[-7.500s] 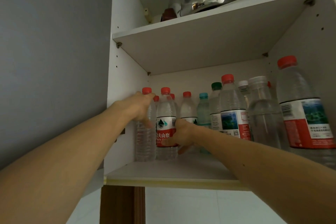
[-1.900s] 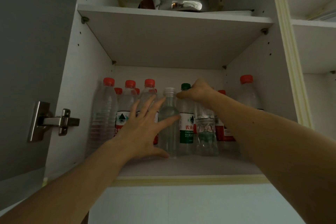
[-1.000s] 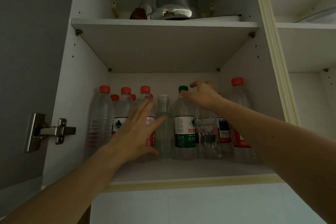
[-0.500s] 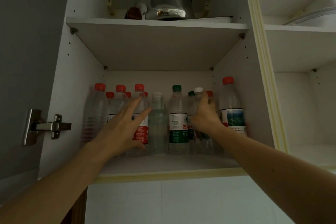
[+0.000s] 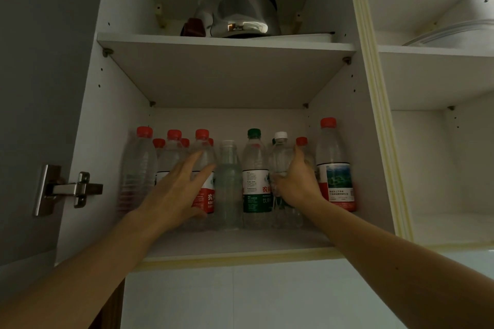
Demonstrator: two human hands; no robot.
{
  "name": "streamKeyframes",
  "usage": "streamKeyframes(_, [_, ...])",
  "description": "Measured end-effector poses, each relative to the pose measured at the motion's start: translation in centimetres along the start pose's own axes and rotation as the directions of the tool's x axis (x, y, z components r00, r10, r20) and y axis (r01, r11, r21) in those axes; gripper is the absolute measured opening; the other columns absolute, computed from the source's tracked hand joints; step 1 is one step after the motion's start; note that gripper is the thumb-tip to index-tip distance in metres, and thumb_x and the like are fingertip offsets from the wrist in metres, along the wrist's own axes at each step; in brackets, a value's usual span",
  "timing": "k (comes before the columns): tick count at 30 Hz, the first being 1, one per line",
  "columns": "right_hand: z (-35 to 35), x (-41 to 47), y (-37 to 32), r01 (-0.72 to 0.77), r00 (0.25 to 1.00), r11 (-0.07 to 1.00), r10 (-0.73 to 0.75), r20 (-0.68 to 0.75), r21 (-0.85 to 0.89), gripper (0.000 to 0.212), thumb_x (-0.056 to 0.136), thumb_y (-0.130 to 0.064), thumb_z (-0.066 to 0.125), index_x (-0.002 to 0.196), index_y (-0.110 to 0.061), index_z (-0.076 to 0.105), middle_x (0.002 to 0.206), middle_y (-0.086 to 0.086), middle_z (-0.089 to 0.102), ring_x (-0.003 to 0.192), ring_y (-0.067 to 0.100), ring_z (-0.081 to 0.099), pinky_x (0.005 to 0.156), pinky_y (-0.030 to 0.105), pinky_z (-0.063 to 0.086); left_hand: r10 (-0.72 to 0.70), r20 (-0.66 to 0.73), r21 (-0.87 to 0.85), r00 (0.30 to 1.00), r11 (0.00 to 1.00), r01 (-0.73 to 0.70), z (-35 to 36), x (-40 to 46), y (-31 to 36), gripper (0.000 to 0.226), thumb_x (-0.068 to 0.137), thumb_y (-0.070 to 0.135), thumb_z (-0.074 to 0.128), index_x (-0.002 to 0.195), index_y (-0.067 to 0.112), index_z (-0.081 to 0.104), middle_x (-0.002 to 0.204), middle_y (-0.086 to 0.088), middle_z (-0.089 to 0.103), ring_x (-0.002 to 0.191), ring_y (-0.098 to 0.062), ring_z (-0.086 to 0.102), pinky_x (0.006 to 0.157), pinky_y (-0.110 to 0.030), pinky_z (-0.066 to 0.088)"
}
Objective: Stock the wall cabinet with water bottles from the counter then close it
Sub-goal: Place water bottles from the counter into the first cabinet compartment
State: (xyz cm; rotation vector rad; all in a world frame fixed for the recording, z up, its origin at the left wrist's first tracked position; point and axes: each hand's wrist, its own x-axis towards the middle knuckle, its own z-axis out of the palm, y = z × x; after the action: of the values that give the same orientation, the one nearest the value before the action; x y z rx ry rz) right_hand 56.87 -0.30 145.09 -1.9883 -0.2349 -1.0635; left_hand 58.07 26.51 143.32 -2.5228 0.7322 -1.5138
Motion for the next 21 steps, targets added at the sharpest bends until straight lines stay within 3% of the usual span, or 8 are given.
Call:
streamKeyframes(5, [0.4,-0.3,0.6,0.015,0.999,0.999,-0.013,0.052,-0.036,0.092,0.089,-0.007,0.072,0.158,-0.024,0.013,0.153,0.016,0.034,0.133,0.037,0.049,0.106,0.056,0.048,0.042,-0.169,-0.14,0.985,0.988,-0.066,-0.8,2.3,2.3,0.091,0.082,0.048,0.077,0.157,0.024,0.029,0.165,0.0,0.013,0.144,-0.023,0.033,0.109,-0.039,0.04])
streamKeyframes(9, [0.1,-0.1,1.2,0.018,0.984,0.997,-0.004,0.178,-0.076,0.112,0.09,-0.01,0.072,0.16,-0.034,-0.012,0.166,0.013,0.012,0.148,0.039,0.031,0.114,0.06,0.037,-0.053,-0.115,-0.336,0.992,0.942,0.011,-1.3,6.7,4.8,0.093,0.084,0.052,0.073,0.158,0.027,0.022,0.162,0.001,0.022,0.148,-0.018,0.022,0.12,-0.041,0.025])
streamKeyframes(13, [-0.4,0.0,1.7,-0.022,0.969,0.99,0.054,0.24,-0.136,0.121,0.092,-0.015,0.073,0.153,-0.044,-0.027,0.165,0.021,0.007,0.147,0.04,0.032,0.117,0.058,0.033,-0.083,0.048,-0.134,0.995,0.987,0.089,-0.9,10.9,5.4,0.115,0.076,0.078,0.062,0.16,0.031,-0.002,0.166,-0.006,0.019,0.154,-0.026,0.005,0.123,-0.056,-0.006])
streamKeyframes(15, [-0.3,0.2,1.9,-0.021,0.965,0.991,0.055,0.255,-0.135,0.122,0.092,-0.014,0.073,0.152,-0.042,-0.029,0.164,0.021,0.015,0.142,0.039,0.039,0.115,0.057,0.037,-0.068,0.095,-0.051,0.993,0.996,0.073,-0.2,11.8,5.6,0.118,0.074,0.088,0.05,0.157,0.035,-0.014,0.164,-0.008,0.027,0.155,-0.028,0.002,0.118,-0.061,-0.016])
streamKeyframes(18, [-0.2,0.3,1.9,-0.016,0.964,0.992,0.049,0.261,-0.128,0.122,0.092,-0.011,0.072,0.154,-0.039,-0.029,0.164,0.02,0.02,0.141,0.037,0.042,0.114,0.056,0.039,-0.027,0.059,0.004,0.998,1.0,0.027,1.2,12.1,5.9,0.108,0.08,0.087,0.038,0.155,0.037,-0.022,0.155,-0.011,0.044,0.154,-0.029,0.01,0.116,-0.064,-0.017])
streamKeyframes(21, [-0.1,0.3,2.1,-0.015,0.963,0.99,0.051,0.263,-0.138,0.121,0.092,-0.006,0.071,0.154,-0.039,-0.029,0.166,0.02,0.015,0.145,0.037,0.037,0.115,0.057,0.037,-0.041,0.003,0.006,0.999,0.999,0.041,2.3,12.1,5.9,0.096,0.085,0.084,0.026,0.157,0.037,-0.016,0.149,-0.014,0.048,0.151,-0.029,0.019,0.116,-0.064,-0.015])
